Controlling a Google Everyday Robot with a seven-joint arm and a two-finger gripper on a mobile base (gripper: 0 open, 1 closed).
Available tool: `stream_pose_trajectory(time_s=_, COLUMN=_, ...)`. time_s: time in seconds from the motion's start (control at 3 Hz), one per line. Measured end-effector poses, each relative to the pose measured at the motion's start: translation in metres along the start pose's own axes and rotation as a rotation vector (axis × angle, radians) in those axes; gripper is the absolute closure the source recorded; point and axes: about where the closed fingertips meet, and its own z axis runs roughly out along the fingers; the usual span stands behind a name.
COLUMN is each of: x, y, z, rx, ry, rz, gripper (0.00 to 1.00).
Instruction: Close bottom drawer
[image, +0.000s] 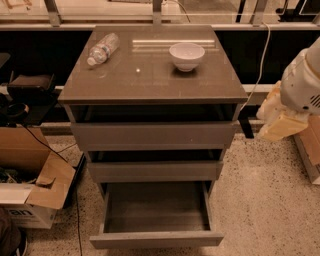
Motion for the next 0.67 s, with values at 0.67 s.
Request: stream_pose_trajectory(time_s=0.67, x=0.047, y=0.013, z=0.112, rx=-0.117, ry=-0.035, rz=0.104, gripper=1.0)
